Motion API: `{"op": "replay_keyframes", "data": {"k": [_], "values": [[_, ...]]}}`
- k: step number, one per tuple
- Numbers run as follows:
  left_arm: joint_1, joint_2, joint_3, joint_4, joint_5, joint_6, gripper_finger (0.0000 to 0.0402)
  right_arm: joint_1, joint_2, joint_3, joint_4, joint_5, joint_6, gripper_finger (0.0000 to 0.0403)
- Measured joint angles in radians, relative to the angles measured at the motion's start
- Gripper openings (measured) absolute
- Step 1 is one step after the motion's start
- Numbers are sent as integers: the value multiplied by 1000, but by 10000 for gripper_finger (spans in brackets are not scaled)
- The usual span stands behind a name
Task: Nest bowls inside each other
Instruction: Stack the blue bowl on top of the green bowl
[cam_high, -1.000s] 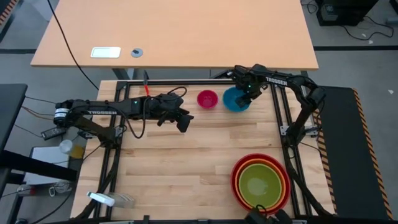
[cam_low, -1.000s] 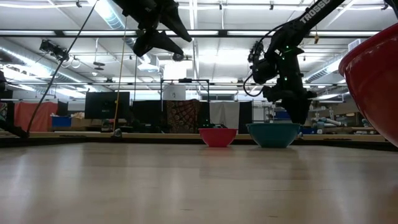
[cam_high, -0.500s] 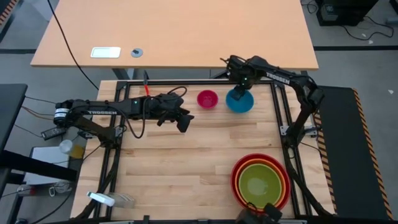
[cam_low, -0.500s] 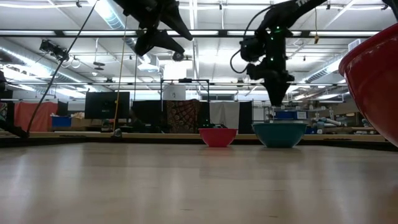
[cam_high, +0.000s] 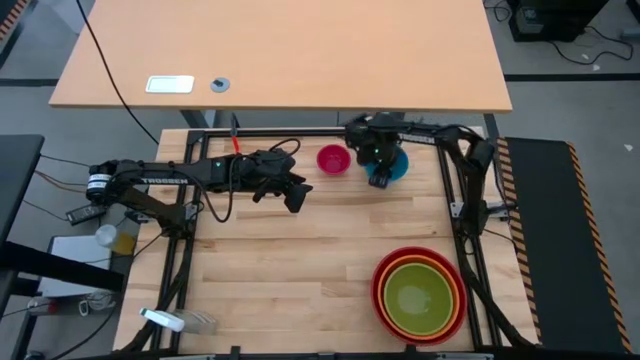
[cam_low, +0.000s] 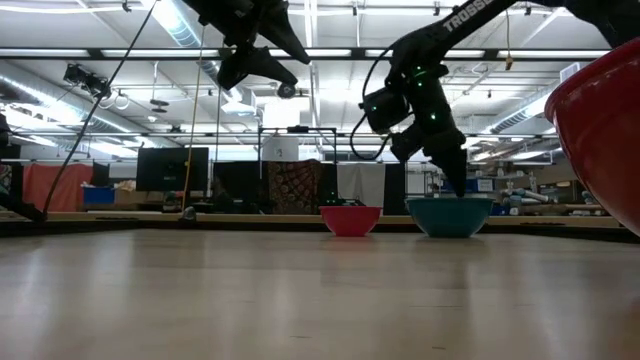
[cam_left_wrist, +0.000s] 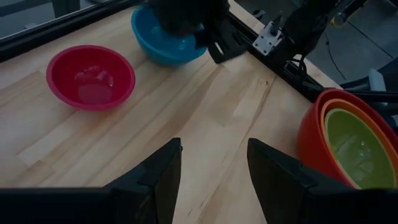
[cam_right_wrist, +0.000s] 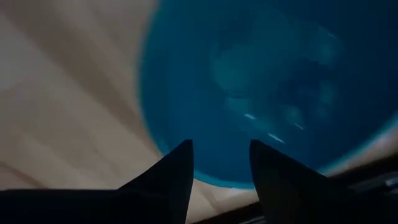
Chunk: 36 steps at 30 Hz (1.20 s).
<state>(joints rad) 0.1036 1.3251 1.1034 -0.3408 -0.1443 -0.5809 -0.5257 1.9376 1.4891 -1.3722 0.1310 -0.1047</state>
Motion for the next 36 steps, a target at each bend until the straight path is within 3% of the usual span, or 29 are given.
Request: {"op": "replay_keyframes", "data": {"k": [6, 16, 19, 29, 36], "values": [[0, 0, 0, -1, 0, 20, 185, 71, 5, 0, 32, -95, -52, 164], [13, 0, 0, -2, 12, 24, 185, 118, -37, 0, -1, -424, -77, 164], [13, -10, 0, -8, 17, 19, 185, 80, -106, 0, 26, -408, -37, 164], [11, -18, 2, -6, 19, 8, 185, -210, -281, -62, 211, -234, 114, 165], [10, -18, 2, -5, 19, 0, 185, -303, -333, -170, 244, -259, 105, 209]]}}
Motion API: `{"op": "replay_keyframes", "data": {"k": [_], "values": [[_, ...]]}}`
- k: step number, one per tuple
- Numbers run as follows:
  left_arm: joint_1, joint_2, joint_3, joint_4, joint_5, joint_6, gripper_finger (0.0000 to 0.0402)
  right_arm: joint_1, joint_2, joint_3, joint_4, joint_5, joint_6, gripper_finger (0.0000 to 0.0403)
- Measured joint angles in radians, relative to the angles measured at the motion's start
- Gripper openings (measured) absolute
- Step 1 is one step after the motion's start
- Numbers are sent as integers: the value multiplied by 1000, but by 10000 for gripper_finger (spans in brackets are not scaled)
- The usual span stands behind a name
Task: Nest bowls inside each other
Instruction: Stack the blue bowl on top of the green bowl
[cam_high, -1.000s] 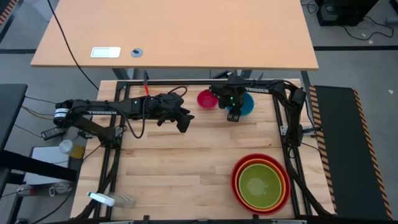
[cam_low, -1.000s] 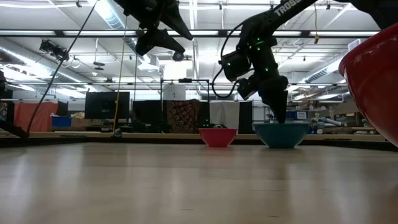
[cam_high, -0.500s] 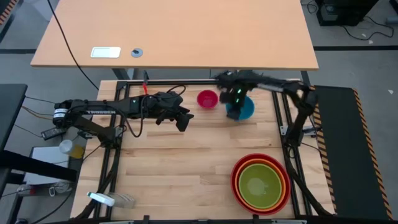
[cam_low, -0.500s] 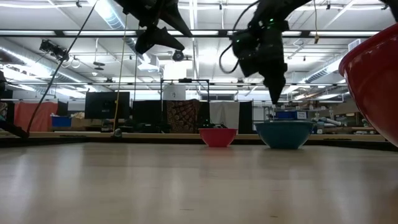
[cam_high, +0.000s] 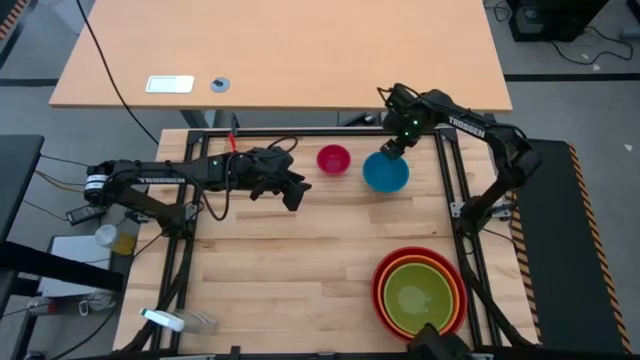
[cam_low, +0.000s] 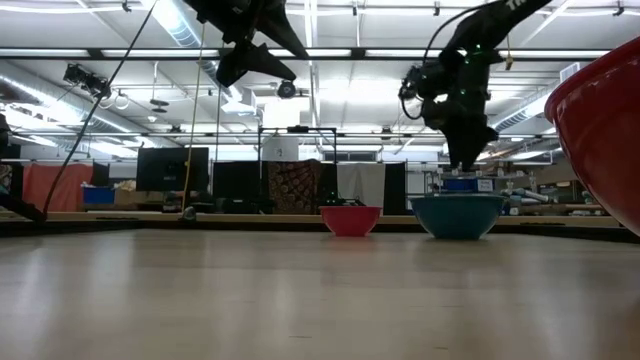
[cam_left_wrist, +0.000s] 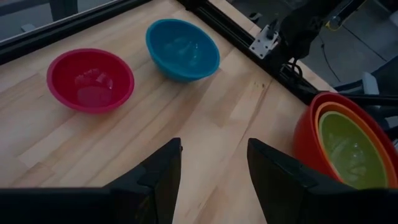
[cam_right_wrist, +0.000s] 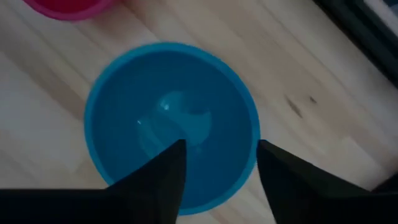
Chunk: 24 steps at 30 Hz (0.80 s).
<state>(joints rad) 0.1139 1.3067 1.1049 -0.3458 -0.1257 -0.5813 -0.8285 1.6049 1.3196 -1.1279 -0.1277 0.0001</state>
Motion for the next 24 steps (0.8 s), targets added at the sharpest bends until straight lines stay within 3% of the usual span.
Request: {"op": "replay_keyframes", "data": {"k": [6, 9, 13, 18, 24], "values": [[0, 0, 0, 1, 0, -2, 185, 1, -16, -93, -43, 68, 108, 285], [0, 0, 0, 1, 0, -10, 185, 0, -41, -156, -55, 79, 173, 304], [0, 0, 0, 1, 0, -11, 185, 1, -98, -242, -33, 76, 267, 303], [0, 0, 0, 2, 0, -11, 185, 1, -205, -370, 146, 3, 417, 284], [0, 0, 0, 3, 0, -11, 185, 7, -268, -489, 292, 35, 553, 264]]}}
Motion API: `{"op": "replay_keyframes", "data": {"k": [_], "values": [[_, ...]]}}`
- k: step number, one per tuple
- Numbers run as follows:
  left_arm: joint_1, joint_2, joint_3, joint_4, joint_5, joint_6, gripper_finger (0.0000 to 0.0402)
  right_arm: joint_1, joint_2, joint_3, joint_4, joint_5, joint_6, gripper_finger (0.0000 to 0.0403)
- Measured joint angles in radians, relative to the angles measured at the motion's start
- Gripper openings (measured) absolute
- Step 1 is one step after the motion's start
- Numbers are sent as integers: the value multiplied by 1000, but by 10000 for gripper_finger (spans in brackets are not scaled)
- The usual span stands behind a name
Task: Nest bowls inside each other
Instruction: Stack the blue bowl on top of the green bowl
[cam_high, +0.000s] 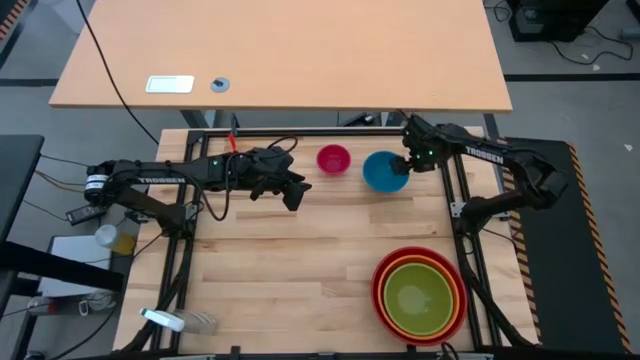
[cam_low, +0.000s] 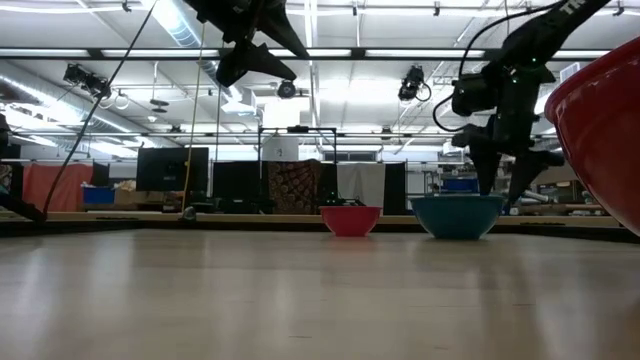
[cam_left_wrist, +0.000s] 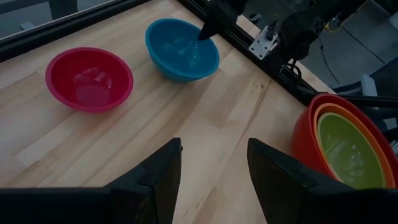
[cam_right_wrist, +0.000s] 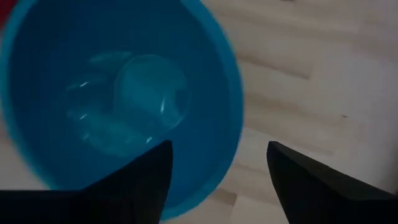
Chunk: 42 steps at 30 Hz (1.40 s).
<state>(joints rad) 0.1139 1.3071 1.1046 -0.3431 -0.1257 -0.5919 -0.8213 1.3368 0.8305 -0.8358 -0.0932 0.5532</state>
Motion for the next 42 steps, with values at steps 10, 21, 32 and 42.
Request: {"op": "replay_keyframes", "data": {"k": [10, 21, 32, 42], "values": [[0, 0, -1, 4, 0, 0, 185, 21, 34, -75, 146, 70, 47, 199], [-6, 3, -2, 50, -24, -51, 185, 21, 46, -67, 157, 56, -59, 27], [-6, 3, -2, 48, -166, -109, 229, 27, 30, 128, -33, 29, -260, 33], [-6, 34, -1, 65, -221, -178, 245, 120, -74, 278, -186, -63, -355, 32]]}}
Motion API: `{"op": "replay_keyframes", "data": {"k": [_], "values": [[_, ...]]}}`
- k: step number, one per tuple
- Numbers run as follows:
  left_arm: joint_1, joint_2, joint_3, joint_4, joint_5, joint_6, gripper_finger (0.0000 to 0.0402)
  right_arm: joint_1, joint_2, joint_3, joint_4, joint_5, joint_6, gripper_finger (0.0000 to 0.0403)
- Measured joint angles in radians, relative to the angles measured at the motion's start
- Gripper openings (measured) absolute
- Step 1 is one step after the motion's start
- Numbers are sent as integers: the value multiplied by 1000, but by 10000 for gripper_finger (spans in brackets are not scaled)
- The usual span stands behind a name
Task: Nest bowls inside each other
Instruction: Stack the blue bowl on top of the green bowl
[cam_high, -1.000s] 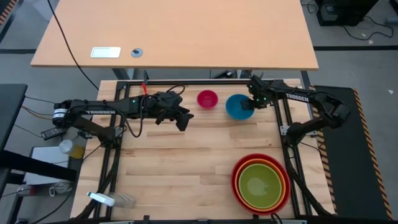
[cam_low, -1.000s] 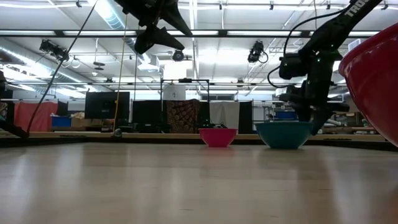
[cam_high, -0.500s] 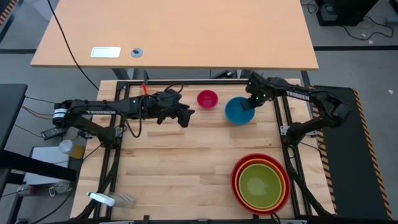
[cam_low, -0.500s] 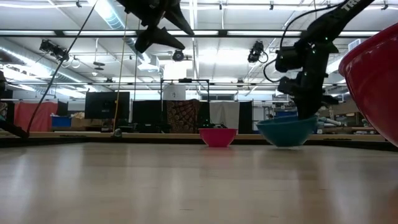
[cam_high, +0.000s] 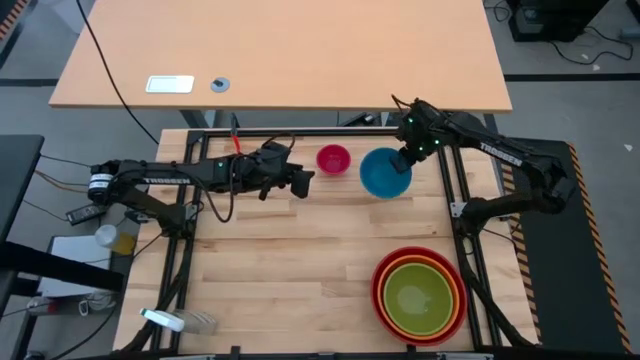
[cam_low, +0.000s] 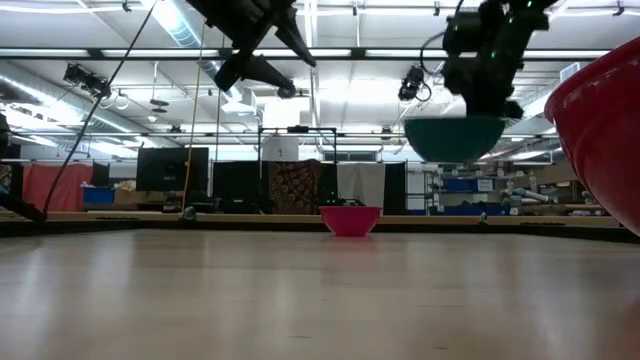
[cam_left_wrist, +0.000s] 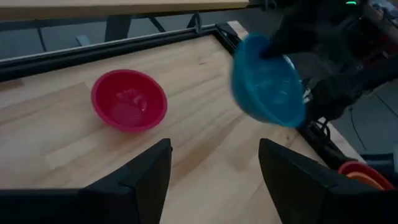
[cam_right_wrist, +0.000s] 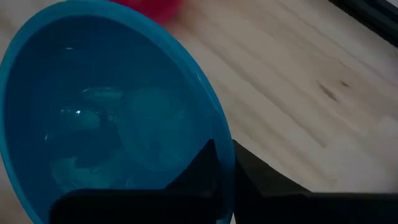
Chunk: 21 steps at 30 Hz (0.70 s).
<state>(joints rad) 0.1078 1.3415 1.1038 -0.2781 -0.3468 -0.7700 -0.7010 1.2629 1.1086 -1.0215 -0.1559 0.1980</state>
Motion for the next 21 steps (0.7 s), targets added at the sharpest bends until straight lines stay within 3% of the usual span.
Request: {"op": "replay_keyframes", "data": {"k": [7, 15, 21], "values": [[7, 14, 0, 84, 19, 33, 245, 234, -107, 21, -44, -48, 111, 28], [6, -9, 0, 108, 288, 103, 245, 644, -182, 21, -53, -66, 245, 33], [-1, -9, 0, 111, 346, 104, 245, 932, -104, 21, -65, -65, 373, 34]]}}
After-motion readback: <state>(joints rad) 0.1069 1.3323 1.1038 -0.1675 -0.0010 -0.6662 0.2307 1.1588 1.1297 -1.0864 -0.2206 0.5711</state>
